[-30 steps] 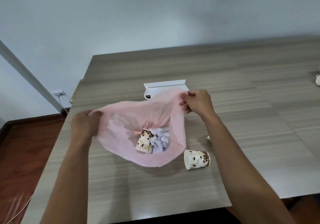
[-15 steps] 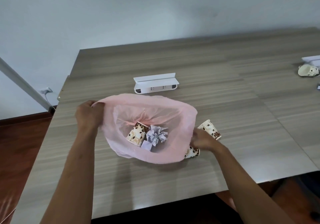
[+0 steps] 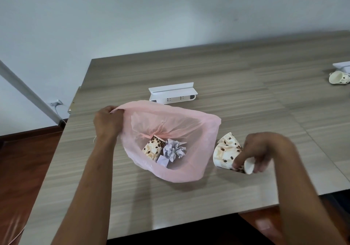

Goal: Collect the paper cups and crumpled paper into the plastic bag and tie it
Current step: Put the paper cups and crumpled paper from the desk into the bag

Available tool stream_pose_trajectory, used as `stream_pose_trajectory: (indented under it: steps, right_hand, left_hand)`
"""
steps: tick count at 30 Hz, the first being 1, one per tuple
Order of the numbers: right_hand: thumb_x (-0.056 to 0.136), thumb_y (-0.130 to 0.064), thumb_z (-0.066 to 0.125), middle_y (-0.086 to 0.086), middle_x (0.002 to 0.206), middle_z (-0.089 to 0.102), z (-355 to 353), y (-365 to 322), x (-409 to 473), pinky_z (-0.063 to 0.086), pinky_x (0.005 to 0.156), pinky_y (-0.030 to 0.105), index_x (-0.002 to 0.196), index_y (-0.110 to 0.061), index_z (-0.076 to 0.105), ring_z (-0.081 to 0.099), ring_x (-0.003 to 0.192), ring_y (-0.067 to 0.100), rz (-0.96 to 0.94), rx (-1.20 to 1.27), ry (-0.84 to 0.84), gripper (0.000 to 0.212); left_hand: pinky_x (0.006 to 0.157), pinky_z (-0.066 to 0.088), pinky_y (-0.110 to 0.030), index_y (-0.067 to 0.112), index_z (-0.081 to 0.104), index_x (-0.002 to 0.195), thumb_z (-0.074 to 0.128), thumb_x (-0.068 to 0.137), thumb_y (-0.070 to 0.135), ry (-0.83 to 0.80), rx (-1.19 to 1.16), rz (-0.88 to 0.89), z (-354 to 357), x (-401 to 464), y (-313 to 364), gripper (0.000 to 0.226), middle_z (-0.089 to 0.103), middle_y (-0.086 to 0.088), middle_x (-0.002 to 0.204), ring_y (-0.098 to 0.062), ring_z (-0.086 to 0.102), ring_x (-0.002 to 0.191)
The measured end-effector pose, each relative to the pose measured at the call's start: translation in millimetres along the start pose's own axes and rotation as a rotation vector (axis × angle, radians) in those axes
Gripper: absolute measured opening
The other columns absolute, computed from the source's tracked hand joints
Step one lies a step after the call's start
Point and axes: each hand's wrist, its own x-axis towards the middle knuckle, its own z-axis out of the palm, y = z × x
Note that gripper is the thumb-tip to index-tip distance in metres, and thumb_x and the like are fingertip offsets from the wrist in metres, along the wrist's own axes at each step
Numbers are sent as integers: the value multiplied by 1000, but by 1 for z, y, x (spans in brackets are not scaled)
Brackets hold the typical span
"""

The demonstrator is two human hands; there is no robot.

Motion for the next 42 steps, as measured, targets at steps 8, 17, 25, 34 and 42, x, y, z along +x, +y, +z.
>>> stream_pose_trajectory:
  steps: [8, 17, 25, 34, 42]
  right_hand:
    - [68, -42, 81, 9, 74, 76, 8, -77, -69, 63, 67, 39, 88, -8, 75, 75, 70, 29, -328, -41, 190, 40]
    - [67, -66, 76, 3, 85, 70, 94, -181, 26, 50, 66, 28, 91, -10, 64, 66, 75, 17, -520, 66, 327, 62]
    - [81, -40, 77, 5, 83, 75, 28, -122, -6, 59, 60, 30, 94, -9, 73, 73, 71, 18, -610, 272, 277, 33]
    - [79, -26, 66, 7, 108, 70, -2, -14, 92, 46, 88, 31, 103, -14, 65, 63, 105, 28, -182, 688, 1050, 26]
    - [70, -41, 80, 17, 130, 58, 71, 44, 176, 44, 100, 37, 141, -22, 45, 55, 122, 35, -14, 525, 749, 81]
  left_hand:
    - [78, 55, -38, 14, 76, 96, 58, 80, 17, -12, 19, 12, 5, -9, 4, 25, 74, -8, 86, -29, 68, 85]
    - [73, 51, -29, 15, 76, 99, 57, 83, 14, -33, 1, 46, 13, -26, 11, 25, 72, -3, 85, -22, 67, 83]
    - [79, 54, -34, 15, 77, 100, 57, 82, 16, -31, -10, 19, 15, -21, 8, 26, 74, -6, 89, -24, 68, 85]
    - [84, 57, -40, 15, 77, 98, 61, 81, 20, -88, -16, 36, 40, -31, 19, 24, 74, -6, 88, -26, 69, 88]
    - [87, 55, -40, 13, 75, 102, 60, 84, 17, -99, 31, 74, 50, -33, 18, 25, 74, -10, 94, -29, 68, 91]
